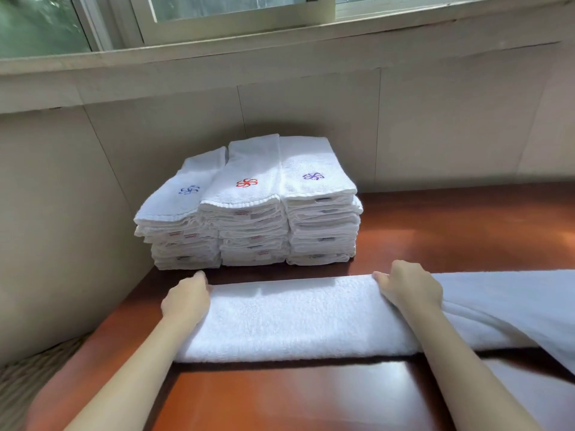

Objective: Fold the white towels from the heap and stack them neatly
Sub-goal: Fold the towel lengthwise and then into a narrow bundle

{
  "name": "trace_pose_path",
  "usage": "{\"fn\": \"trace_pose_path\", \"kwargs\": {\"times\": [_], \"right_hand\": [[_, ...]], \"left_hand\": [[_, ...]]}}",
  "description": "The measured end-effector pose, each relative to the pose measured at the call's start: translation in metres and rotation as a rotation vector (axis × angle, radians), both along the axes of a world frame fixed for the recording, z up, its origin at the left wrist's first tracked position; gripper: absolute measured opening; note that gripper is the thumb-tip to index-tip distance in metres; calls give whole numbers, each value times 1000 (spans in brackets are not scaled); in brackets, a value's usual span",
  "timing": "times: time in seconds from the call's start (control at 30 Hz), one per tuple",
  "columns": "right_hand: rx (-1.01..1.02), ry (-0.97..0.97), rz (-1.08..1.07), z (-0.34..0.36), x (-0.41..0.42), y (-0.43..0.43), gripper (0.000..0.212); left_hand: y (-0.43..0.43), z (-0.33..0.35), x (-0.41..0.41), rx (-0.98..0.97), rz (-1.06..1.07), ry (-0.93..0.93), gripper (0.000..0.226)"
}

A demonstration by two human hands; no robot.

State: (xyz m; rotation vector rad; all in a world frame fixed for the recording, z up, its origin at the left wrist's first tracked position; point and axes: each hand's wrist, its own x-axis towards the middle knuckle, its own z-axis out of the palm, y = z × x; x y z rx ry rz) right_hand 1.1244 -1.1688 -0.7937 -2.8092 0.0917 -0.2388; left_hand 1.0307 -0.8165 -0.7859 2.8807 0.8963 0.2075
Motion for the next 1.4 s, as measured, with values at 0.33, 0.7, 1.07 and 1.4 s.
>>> {"fn": "trace_pose_path", "kwargs": {"times": [0.33,0.7,1.07,1.4], "right_hand": [[-93,50,-197,3,-24,-16,36],[-85,185,-297,26,-62,-126,27],[80,398,-137,28,-130,-190,27],[335,-172,-636,38,-149,-227,23]], "left_hand": [[-181,9,29,96,-389,60,31],[-267,-33,20,-14,-649,44,52],[-257,15,-8,-147,-590,281,31],[-344,-7,-2,-131,-581,-8,23]]}}
